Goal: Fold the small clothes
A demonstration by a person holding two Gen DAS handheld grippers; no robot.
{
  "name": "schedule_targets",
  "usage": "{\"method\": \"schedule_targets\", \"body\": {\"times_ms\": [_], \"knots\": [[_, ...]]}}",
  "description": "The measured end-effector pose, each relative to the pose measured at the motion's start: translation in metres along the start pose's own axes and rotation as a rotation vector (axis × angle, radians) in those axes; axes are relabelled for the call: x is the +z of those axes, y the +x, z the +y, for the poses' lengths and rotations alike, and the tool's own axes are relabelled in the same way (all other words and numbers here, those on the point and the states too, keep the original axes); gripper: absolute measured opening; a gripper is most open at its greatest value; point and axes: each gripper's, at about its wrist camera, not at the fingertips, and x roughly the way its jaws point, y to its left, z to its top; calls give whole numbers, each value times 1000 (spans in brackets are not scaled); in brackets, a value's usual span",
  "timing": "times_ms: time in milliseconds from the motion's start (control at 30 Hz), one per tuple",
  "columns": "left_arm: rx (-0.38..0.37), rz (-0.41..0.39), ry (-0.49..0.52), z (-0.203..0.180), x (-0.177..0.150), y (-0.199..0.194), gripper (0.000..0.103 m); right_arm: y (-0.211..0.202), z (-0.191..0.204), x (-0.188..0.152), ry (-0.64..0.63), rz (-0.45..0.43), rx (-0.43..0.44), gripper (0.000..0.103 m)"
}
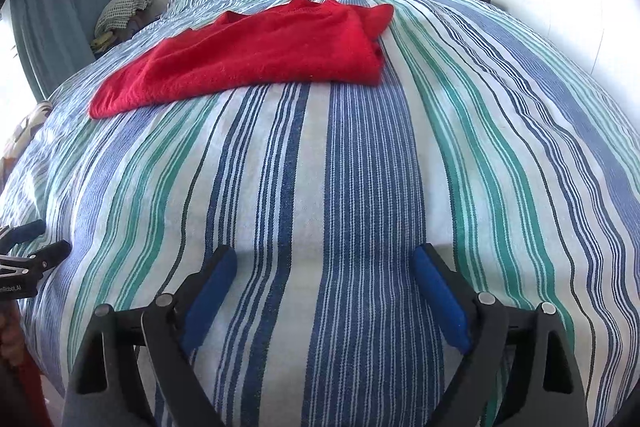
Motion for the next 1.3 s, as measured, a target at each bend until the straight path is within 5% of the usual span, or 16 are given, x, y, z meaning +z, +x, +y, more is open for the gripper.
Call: {"method": "schedule_targets", "body": {"times_ms": [1300], "knots": [[32, -26, 46, -11, -9, -2, 102, 4, 7, 1, -44, 10, -37, 95]]}}
